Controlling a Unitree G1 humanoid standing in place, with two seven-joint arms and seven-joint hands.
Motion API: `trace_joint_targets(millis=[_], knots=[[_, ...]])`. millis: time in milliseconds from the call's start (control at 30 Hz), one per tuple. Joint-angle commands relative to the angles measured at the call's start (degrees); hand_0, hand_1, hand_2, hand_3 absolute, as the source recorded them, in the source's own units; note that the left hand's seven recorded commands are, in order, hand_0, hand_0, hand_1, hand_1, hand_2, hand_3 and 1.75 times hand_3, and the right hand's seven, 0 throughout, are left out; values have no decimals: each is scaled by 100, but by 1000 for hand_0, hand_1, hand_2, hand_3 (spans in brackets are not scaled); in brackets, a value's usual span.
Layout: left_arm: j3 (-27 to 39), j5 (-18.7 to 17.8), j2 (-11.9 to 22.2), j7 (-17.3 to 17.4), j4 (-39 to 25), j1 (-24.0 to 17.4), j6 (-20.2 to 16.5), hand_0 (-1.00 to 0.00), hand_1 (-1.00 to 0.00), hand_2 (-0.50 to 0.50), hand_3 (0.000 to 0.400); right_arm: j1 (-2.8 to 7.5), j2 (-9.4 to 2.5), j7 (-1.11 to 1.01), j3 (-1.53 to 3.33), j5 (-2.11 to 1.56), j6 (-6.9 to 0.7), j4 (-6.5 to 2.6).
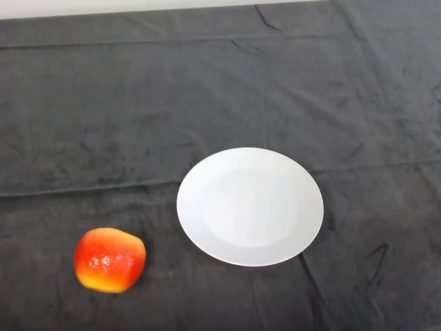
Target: Move the apple to the plate
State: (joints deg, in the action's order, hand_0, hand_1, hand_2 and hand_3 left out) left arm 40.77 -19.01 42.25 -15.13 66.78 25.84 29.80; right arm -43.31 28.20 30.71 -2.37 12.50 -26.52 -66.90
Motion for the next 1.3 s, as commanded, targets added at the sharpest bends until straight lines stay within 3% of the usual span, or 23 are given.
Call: trace_joint_targets(millis=[33,633,1067,1300], knots=[[-136,-1,317,37,249,226,65,0,0,0,0,14,51,38,14,-6,7,-214],[-231,36,322,97,235,328,-5,0,0,0,0,15,51,38,16,-8,7,-213],[-652,373,209,88,63,584,-38,0,0,0,0,17,51,37,17,-9,7,-209],[-995,609,153,82,-429,666,-333,0,0,0,0,22,52,36,17,-10,5,-202]])
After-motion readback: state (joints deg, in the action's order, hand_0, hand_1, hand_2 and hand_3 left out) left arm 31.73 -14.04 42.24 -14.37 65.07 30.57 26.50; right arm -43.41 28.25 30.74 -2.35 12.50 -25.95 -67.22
